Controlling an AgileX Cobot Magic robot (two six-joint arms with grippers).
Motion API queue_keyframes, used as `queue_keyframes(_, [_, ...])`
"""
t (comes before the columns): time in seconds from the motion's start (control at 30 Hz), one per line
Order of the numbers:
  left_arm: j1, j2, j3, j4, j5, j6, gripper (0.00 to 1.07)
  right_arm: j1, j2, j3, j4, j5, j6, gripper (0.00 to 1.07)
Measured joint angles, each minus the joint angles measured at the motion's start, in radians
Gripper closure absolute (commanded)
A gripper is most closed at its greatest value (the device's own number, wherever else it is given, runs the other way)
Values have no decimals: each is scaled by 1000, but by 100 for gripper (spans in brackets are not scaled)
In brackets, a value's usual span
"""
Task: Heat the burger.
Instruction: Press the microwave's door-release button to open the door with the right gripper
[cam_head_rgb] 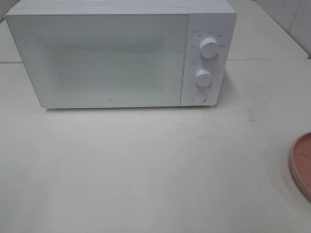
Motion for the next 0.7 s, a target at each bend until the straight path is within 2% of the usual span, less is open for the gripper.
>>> queue_keyframes(0.33, [0,0,0,0,0,0,3,0,3,-21,0,-35,4,31])
queue_keyframes(0.7, [0,0,0,0,0,0,3,0,130,-26,0,-196,4,31])
